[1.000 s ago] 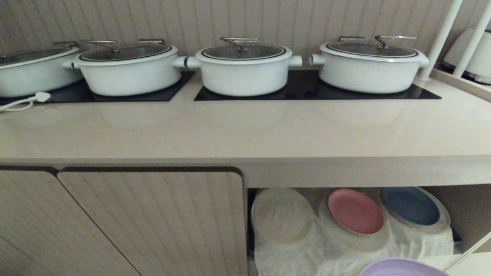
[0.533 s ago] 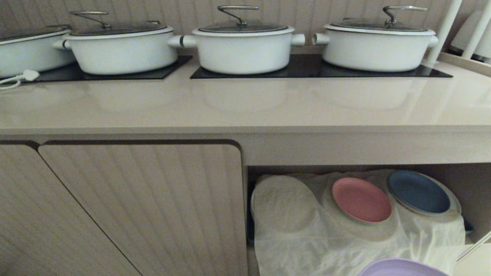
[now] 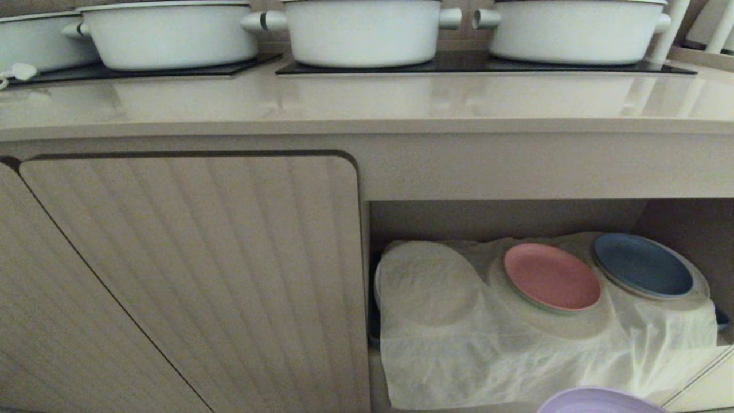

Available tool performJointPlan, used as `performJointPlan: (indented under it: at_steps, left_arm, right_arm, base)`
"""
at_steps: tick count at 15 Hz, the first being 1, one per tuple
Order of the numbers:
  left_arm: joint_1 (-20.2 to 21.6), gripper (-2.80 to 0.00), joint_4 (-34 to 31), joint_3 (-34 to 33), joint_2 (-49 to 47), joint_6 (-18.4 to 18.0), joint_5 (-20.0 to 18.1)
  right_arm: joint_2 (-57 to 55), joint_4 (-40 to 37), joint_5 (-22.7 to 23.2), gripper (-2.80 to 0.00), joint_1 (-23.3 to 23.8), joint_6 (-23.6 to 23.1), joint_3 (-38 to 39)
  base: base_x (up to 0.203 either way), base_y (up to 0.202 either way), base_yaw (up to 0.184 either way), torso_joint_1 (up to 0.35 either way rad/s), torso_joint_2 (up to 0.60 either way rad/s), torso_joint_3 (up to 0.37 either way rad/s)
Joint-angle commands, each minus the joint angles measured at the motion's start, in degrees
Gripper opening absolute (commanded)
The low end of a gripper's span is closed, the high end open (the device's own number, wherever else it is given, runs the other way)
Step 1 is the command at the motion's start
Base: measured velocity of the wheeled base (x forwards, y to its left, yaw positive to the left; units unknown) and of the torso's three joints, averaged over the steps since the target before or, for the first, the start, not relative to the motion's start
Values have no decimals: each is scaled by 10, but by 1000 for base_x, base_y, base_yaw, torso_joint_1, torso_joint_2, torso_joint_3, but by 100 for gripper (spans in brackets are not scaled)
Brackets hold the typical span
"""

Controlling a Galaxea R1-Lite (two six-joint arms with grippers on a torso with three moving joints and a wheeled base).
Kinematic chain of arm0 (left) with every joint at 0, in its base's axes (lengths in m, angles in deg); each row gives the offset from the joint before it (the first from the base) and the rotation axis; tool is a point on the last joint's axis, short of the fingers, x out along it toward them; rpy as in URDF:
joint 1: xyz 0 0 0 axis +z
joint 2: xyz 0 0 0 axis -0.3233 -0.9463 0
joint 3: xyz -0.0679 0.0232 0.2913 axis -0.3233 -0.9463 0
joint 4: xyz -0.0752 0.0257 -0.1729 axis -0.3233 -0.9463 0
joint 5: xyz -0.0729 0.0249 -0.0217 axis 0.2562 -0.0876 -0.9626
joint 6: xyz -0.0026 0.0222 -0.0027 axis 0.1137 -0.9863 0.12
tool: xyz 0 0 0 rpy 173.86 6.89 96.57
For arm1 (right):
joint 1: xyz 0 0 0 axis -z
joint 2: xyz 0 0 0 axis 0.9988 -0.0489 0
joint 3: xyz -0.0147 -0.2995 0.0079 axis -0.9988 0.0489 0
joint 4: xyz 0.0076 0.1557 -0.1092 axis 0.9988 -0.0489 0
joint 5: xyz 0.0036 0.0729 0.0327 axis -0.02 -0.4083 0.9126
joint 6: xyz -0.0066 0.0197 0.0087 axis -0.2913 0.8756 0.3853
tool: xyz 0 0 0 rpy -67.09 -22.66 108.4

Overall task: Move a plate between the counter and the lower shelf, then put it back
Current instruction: Put the plate in the cupboard

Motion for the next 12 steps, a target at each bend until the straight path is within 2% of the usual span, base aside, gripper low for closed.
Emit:
performJointPlan:
  at_steps: [1, 5, 12]
  left_arm:
    - [0, -280, 0, 0, -1, 0, 0]
    - [0, -280, 0, 0, -1, 0, 0]
    - [0, -280, 0, 0, -1, 0, 0]
  right_arm:
    - [-1, -4, 2, -280, 0, -1, 0]
    - [-1, -3, 2, -280, 0, -1, -1]
    - [-1, 2, 1, -280, 0, -1, -2]
  base:
    - [0, 0, 0, -124, 450, 320]
    - [0, 0, 0, -78, 295, 215]
    - [0, 0, 0, -5, 16, 12]
